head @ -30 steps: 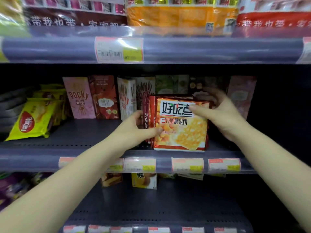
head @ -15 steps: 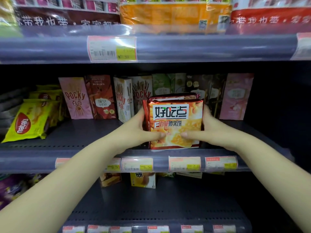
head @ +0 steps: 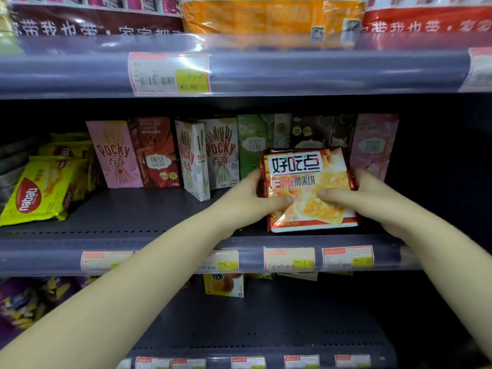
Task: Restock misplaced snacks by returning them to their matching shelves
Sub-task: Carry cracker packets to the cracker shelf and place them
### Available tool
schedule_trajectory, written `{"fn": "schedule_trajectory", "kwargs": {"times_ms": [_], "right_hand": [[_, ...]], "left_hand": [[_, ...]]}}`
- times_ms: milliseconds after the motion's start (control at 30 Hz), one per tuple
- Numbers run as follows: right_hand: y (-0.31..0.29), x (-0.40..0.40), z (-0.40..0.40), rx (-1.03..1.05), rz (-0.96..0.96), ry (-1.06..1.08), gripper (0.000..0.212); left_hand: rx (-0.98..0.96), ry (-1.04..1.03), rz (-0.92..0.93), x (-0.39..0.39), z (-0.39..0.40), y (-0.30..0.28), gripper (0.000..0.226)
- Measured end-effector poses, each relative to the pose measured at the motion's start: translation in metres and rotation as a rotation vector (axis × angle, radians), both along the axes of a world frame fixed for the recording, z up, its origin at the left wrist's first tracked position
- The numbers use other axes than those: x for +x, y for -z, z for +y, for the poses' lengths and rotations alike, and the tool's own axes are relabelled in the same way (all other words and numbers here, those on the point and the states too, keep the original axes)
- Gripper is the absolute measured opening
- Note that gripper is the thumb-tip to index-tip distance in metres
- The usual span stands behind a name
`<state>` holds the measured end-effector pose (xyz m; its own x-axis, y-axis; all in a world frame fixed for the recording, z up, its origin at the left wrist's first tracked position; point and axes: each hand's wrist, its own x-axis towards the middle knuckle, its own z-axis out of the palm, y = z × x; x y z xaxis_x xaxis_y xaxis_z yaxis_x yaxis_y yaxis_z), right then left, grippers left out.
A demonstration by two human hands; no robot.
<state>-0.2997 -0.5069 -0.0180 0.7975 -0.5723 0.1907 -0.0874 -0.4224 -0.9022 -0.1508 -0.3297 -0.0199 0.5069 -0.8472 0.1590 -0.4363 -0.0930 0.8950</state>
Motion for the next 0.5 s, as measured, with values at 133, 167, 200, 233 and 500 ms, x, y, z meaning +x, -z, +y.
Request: {"fn": "schedule_trajectory", "kwargs": {"times_ms": [133, 167, 200, 233, 500], "right_hand": [[0.005, -0.010, 0.003, 0.036, -0.012, 0.030, 0.055], [0.006, -0.011, 0.004, 0.035, -0.017, 0.047, 0.060], [0.006, -0.013, 0.004, 0.032, -0.022, 0.056, 0.064], [0.006, -0.015, 0.004, 0.032, -0.026, 0.059, 0.067], [0.008, -0.012, -0.002, 0.088, -0.020, 0.132, 0.087]], "left_hand": [[0.074, 0.035, -0.014, -0.008, -0.003, 0.005, 0.054], [0.073, 0.019, -0.017, -0.008, -0.002, 0.006, 0.053], [0.068, -0.004, -0.021, -0.006, 0.000, 0.005, 0.052], [0.062, -0.025, -0.025, -0.005, 0.002, 0.005, 0.055], [0.000, -0.085, 0.095, -0.006, 0.004, 0.001, 0.073]]}}
